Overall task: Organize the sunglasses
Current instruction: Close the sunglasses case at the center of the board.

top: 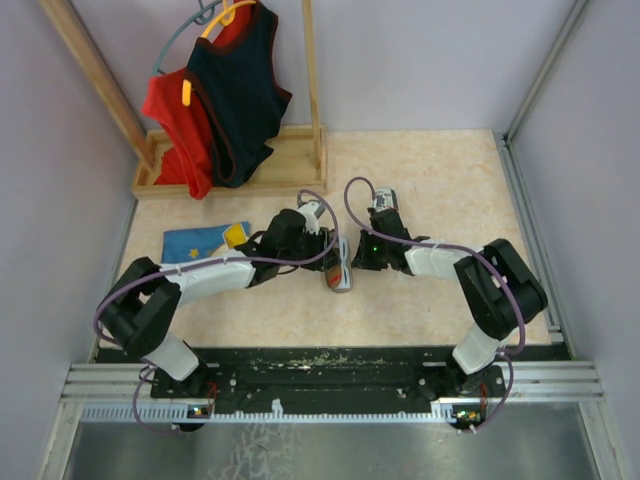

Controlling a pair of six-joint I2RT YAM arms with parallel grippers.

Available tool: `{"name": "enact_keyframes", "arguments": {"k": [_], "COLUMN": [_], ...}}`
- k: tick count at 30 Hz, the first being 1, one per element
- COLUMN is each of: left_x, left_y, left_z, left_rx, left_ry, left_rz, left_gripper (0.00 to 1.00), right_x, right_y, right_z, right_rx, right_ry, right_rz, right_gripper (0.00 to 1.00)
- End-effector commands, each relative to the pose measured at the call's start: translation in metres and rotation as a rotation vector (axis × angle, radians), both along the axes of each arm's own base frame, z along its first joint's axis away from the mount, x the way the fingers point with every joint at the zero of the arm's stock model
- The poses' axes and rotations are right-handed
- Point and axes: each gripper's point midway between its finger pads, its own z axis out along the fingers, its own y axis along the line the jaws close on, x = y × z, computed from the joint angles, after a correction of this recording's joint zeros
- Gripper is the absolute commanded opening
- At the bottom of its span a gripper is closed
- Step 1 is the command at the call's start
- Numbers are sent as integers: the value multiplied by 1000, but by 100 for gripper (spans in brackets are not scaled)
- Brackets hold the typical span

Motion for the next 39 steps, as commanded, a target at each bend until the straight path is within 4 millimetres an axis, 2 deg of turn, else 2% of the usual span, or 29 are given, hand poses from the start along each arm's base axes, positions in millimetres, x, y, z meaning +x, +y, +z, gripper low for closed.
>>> {"name": "enact_keyframes", "arguments": {"k": [1,14,28,30,33,37,39], "left_x": [1,-3,-5,-5,-1,9,14], "left_y": [0,-4,-8,-6,-5,2,11], "left_z": [-13,-36,-44,-38,-18,18,35], "left_rx": [40,62,64,58,37,28,33], "left_ry": [29,71,83,72,28,-60,-105], "left_rz": [18,4,-5,0,7,48,82], "left_gripper": [45,43,43,43,43,46,48], "right_x": [18,18,19,20,23,26,26], "right_y": [17,16,10,3,-12,-29,-34], "right_z": [23,22,22,24,34,54,65], "right_rx": [74,70,42,19,-24,-58,-58], "right_ry": [-69,-69,-73,-87,-134,-203,-240], "right_rz": [17,14,-2,-27,-83,-150,-168], "right_gripper": [10,10,11,14,22,37,50]}}
